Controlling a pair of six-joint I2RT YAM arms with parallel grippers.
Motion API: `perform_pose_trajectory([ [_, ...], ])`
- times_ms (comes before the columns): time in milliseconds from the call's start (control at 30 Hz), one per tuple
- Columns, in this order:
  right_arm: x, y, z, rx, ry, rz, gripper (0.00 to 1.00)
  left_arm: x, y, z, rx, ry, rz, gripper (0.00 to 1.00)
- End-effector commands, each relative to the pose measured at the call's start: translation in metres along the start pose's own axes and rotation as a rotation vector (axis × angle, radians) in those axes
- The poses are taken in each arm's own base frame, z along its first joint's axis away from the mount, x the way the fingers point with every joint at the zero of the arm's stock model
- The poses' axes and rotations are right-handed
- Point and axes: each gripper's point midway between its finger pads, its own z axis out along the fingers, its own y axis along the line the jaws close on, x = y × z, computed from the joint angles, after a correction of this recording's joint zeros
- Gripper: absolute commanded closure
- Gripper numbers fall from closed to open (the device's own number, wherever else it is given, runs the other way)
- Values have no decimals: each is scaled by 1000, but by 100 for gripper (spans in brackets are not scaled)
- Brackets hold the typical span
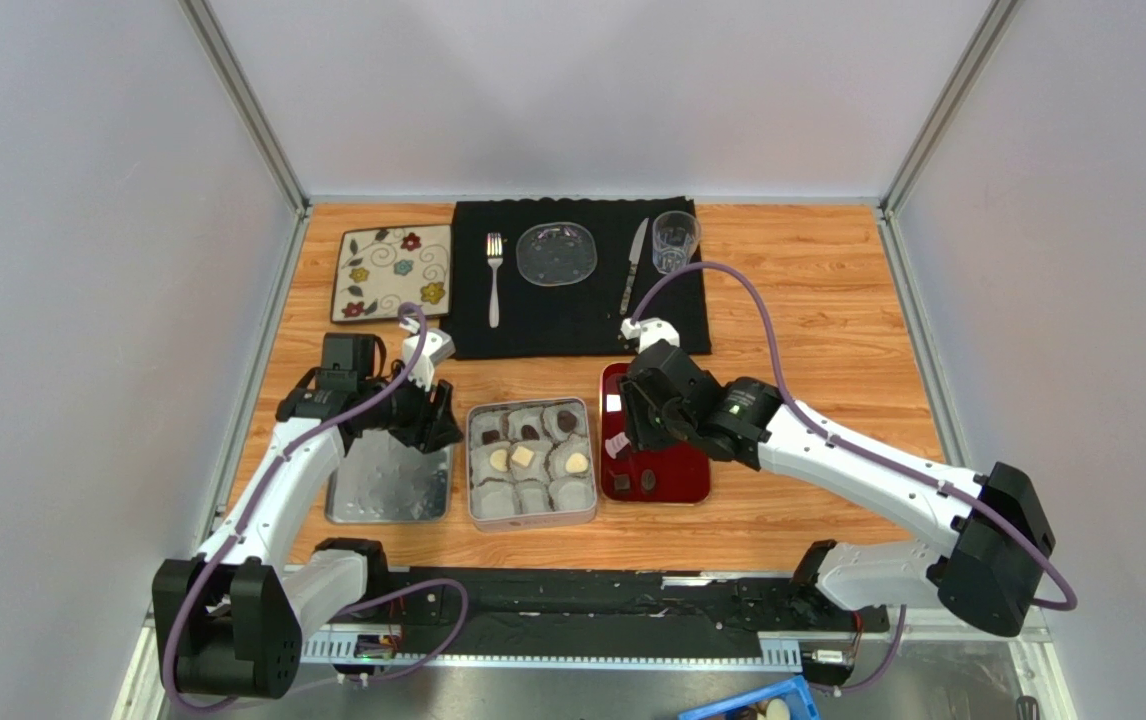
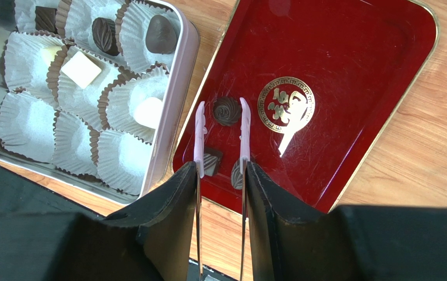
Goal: Pack the chocolate
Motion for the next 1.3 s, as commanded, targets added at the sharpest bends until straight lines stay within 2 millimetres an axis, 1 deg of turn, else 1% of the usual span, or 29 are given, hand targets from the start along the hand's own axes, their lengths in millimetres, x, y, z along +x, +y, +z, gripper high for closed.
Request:
perform_pose_trajectory([
  [0,-13,6,5,-24,-41,3,62,-20,-1,-8,0,-49,53,44],
  [267,-5,2,10,-21,-14,-1,63,-21,-1,-8,1,-51,52,43],
  [367,-3,3,12,-25,-4,2,66,-18,-1,-7,3,-47,48,44],
  [533,-5,6,11,-35,-7,2,77,-12,2,-4,-6,-35,41,44],
  [600,-10,7,8,-41,-18,0,80,-7,4,-1,-12,-21,36,44],
  [633,-15,8,5,-45,-29,-1,80,-5,6,0,-17,-17,37,44],
  [667,-18,8,-1,-42,-37,-1,81,2,10,2,-35,1,30,44],
  [700,-22,7,-4,-41,-46,-10,81,3,12,3,-42,3,33,44],
  [733,-31,9,-11,-45,-69,-10,82,6,13,5,-46,10,31,44],
  [767,-35,9,-18,-49,-77,-11,82,12,16,6,-52,27,25,44],
  [833,-43,12,-28,-68,-100,-18,82,14,18,8,-60,32,23,44],
  [900,-54,16,-41,-94,-131,-11,83,16,17,9,-55,32,20,44],
  [967,-60,25,-50,-138,-143,-8,83,14,16,9,-47,25,15,44],
  [1033,-62,35,-56,-170,-149,-25,83,14,15,9,-43,24,10,44],
  [1067,-68,42,-62,-185,-164,-31,83,14,14,9,-42,22,10,44],
  [1100,-66,51,-65,-206,-164,-50,83,13,14,9,-39,21,8,44],
  [1167,-66,63,-67,-222,-163,-75,83,14,13,9,-36,22,5,44],
  [1200,-67,76,-73,-250,-169,-97,83,14,12,9,-34,23,4,44],
  [1267,-64,90,-70,-263,-155,-124,83,14,12,9,-31,25,2,44],
])
